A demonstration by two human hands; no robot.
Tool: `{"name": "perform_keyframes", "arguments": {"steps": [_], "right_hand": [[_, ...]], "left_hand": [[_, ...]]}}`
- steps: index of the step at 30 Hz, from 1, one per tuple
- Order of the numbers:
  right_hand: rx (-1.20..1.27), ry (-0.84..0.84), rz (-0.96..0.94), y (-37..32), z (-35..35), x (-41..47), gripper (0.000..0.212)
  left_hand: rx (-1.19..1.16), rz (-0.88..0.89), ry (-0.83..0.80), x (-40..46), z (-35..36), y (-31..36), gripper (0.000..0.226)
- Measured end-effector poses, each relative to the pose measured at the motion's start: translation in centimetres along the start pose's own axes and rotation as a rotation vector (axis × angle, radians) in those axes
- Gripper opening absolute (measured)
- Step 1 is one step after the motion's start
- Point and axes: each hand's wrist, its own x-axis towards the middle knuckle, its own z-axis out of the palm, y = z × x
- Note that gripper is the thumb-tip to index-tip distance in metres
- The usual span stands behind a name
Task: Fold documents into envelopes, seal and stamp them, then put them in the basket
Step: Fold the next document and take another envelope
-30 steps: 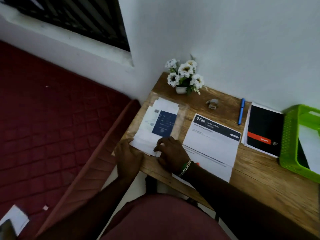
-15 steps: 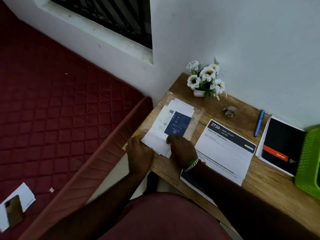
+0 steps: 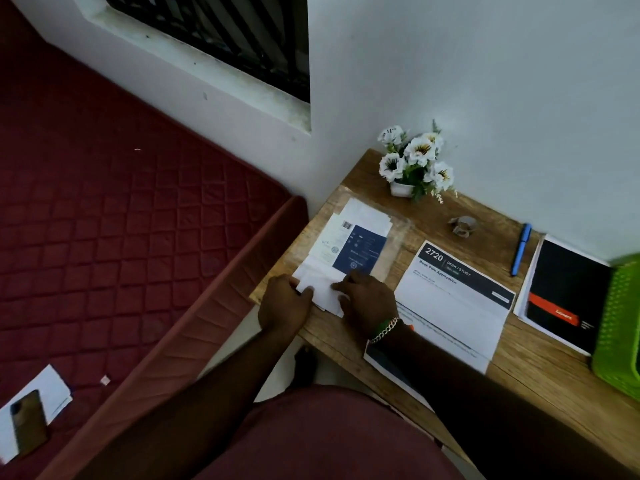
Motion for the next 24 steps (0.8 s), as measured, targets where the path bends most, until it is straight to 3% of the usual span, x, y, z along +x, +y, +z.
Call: {"name": "perform_keyframes", "arguments": {"steps": [5,10,14,17,21,24], "right_hand": [[-0.044,-0.062,-0.012,0.0,0.0,0.3,0.039],[-0.052,-0.096,-0.018,0.3,0.2,0.8,0.043],[-0.042,-0.097,-0.032,1.0,0.7,0.8,0.047],[-0.032,-0.092,-0.034,1.2,1.1,0.8,0.048],[-0.022,-0.1,-0.039,1.3,1.3,1.0,0.049],[-0.01,-0.108,-0.046,1.4,1.1,1.0,0.049]], "left_hand": [[-0.038,-0.012,0.013,-0.1,-0.1,0.5,0.024],[-0.338,-0.053,0.001,-0.4,-0.8,0.1,0.016],[-0.61,-0.222,-0.036,-0.8,-1.7,-0.9,0.009],[-0.817,-0.352,-0.041,-1.5,-2.2,-1.4,0.013],[-0.949,-0.363,-0.123,-2.5,-1.8,-0.7,0.029],[-0.965,-0.372,-0.08,-2.8,-2.4,0.4,0.022]]}}
